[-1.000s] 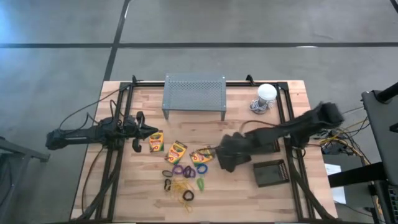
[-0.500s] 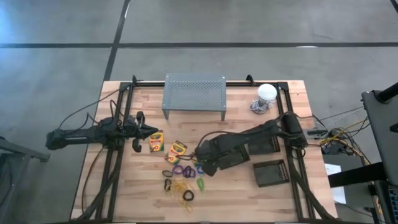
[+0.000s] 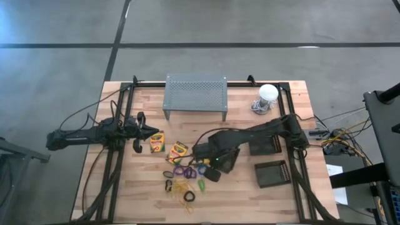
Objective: Pick & Place Office Desk Supplies
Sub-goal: Put the top left black bin on the shelf
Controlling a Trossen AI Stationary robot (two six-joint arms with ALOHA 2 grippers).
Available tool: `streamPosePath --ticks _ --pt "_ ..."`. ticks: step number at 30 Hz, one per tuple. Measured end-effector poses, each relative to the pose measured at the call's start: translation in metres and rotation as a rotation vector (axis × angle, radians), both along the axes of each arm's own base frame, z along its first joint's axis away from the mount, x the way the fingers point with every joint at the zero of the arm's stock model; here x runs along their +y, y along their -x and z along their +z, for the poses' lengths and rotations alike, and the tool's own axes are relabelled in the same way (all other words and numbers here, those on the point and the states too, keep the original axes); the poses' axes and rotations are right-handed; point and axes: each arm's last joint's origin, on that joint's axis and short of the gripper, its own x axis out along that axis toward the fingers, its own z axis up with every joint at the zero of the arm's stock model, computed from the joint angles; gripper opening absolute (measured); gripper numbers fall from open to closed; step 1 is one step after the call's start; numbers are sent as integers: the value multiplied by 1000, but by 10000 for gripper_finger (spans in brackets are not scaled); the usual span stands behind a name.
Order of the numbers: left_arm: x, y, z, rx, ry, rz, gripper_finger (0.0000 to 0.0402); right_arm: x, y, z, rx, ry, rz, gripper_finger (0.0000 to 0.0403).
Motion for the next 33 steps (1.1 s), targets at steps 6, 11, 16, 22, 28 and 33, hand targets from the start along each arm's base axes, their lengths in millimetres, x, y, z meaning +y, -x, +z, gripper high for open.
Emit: streamPosePath --ticks 6,11,16,22,28,33 --pt "0 0 0 0 0 0 21 -14 5 85 -361 142 237 13" --pt "0 0 0 0 0 0 21 -68 10 115 -431 447 362 13" --pt "0 0 0 0 0 0 21 -136 11 112 -355 579 351 13" --pt "0 0 0 0 0 0 21 -192 6 84 -237 582 274 13" --pt "0 0 0 0 0 0 21 -206 1 69 -167 612 258 13" --pt "0 0 0 0 0 0 21 -206 0 65 -158 603 229 13"
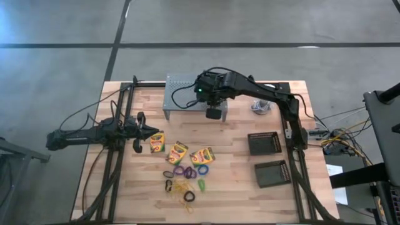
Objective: Pick & Place Office Desk Supplies
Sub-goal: Put the top left black bin on the shelf
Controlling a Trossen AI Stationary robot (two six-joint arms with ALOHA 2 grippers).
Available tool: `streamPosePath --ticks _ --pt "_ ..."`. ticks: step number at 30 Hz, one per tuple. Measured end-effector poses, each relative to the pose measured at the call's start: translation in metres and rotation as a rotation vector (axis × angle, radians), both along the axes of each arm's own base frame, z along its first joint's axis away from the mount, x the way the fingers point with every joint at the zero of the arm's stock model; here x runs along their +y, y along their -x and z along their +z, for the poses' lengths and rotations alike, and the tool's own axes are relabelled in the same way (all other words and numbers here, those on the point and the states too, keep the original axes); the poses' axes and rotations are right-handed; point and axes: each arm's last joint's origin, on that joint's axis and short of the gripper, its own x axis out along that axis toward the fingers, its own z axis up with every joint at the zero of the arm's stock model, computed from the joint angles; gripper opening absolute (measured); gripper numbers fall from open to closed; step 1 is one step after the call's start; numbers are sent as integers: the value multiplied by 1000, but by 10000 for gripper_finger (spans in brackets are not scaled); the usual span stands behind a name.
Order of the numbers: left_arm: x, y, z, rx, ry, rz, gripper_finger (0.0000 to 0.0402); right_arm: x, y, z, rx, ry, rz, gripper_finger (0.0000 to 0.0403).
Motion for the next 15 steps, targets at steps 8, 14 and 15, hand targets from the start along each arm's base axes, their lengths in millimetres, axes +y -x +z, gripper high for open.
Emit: streamPosePath --ticks 8,14,15 --pt "0 0 0 0 0 0 21 0 1 -13 45 -15 -13 13" --pt "0 0 0 0 0 0 21 0 1 -19 65 -19 -9 13" --pt "0 0 0 0 0 0 21 0 1 -19 65 -19 -9 13"
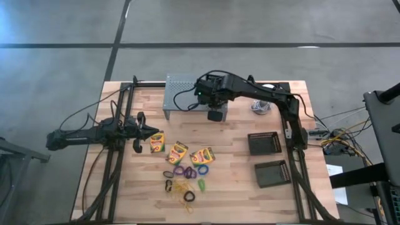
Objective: Pick & Place Office Desk Supplies
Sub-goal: Put the top left black bin on the shelf
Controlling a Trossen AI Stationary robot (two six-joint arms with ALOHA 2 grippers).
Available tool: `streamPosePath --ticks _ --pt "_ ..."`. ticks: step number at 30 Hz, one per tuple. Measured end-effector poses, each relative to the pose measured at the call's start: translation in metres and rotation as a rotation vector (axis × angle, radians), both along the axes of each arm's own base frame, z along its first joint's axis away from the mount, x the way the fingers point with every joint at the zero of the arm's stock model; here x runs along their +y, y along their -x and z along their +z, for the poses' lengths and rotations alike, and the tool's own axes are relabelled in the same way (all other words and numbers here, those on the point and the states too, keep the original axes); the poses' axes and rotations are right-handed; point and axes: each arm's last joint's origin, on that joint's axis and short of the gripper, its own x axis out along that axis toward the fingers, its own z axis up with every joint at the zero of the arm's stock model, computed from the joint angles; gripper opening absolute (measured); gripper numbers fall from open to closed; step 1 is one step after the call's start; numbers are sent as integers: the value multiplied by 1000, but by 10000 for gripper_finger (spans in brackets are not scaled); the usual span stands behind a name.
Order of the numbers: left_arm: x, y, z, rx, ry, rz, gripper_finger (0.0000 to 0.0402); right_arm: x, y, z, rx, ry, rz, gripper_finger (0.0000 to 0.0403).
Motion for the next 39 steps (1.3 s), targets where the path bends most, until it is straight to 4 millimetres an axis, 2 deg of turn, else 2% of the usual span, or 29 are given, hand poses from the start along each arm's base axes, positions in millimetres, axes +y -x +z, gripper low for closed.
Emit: streamPosePath --ticks 9,21,27,32,39 --pt "0 0 0 0 0 0 21 0 0 0 -1 0 -2 20" --pt "0 0 0 0 0 0 21 0 2 0 3 8 -58 115" --pt "0 0 0 0 0 0 21 1 4 4 -6 7 -55 146" --pt "0 0 0 0 0 0 21 0 6 3 2 -51 -57 131" --pt "0 0 0 0 0 0 21 -1 7 0 1 -63 -101 54"
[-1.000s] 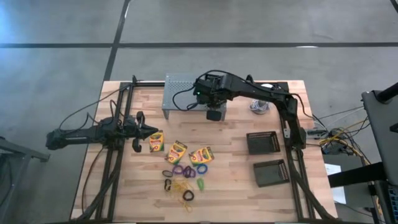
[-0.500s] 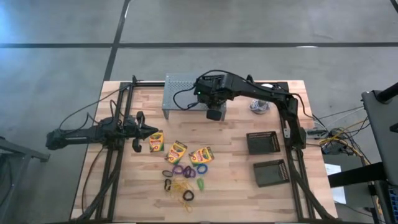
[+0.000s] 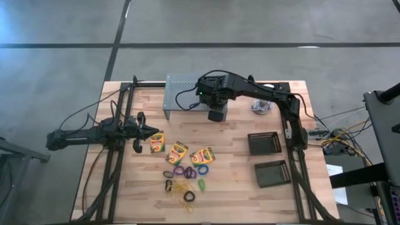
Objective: Pick & Place Office Desk Supplies
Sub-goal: Put the top left black bin on the shelf
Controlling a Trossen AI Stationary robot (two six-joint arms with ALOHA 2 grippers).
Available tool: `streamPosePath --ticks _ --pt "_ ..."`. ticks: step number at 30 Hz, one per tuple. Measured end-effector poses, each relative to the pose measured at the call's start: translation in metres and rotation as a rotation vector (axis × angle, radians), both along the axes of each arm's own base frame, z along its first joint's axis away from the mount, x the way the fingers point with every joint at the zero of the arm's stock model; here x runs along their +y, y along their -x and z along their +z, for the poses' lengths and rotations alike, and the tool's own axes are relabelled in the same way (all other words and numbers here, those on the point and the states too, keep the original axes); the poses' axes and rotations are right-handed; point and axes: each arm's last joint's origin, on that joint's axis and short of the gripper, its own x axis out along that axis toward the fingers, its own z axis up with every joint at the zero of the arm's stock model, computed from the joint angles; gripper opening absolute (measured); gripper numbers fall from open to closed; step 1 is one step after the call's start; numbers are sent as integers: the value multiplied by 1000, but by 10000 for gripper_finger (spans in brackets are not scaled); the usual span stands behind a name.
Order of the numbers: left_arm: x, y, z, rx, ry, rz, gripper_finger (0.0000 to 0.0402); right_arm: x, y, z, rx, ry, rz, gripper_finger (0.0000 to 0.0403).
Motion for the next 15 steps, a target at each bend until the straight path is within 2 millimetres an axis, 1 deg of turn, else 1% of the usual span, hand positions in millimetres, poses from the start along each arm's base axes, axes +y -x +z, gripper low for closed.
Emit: streamPosePath --ticks 3,4,15 --pt "0 0 0 0 0 0 21 0 0 1 -9 1 -19 21" --pt "0 0 0 0 0 0 21 0 0 1 -8 3 -20 16" --pt "0 0 0 0 0 0 21 0 0 2 6 11 26 19"
